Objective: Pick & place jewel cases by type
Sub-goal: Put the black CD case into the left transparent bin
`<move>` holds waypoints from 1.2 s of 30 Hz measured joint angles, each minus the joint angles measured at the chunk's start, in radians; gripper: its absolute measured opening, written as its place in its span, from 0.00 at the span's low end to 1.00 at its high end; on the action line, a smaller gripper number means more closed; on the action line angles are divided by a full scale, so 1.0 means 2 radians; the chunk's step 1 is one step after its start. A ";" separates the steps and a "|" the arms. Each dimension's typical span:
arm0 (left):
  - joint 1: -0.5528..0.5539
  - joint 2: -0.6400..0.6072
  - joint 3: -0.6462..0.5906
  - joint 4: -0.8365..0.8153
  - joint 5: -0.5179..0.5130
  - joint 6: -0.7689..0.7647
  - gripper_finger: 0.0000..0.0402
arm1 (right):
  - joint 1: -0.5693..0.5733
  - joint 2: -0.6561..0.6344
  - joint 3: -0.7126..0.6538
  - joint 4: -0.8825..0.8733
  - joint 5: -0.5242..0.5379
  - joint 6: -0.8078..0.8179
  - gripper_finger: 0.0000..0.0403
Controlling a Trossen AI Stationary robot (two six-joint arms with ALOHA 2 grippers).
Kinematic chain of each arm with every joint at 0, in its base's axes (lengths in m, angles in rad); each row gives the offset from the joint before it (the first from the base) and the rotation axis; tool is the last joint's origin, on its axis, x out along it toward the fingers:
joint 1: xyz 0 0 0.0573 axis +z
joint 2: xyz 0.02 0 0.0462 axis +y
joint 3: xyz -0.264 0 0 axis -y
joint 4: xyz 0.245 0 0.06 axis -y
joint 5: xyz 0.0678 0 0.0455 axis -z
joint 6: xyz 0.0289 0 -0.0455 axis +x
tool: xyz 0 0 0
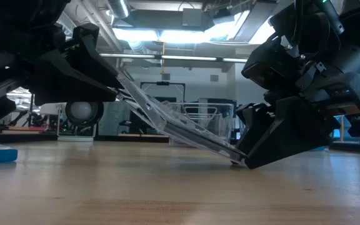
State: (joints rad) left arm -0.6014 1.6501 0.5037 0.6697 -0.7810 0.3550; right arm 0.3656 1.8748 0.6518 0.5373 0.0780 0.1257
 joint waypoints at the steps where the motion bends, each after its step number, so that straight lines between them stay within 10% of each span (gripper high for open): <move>1: 0.000 0.000 0.000 0.000 0.004 0.002 0.38 | 0.000 0.000 0.000 0.000 0.000 0.000 0.43; 18: 0.001 0.000 -0.001 0.019 0.006 0.109 0.38 | -0.003 0.000 0.000 0.003 0.009 -0.020 0.43; 36: 0.001 0.000 -0.001 0.019 0.019 0.018 0.38 | -0.005 0.000 0.001 -0.005 -0.013 0.013 0.43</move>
State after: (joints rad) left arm -0.5995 1.6508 0.5022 0.7075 -0.7434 0.3907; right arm 0.3561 1.8740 0.6540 0.5266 0.0521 0.1518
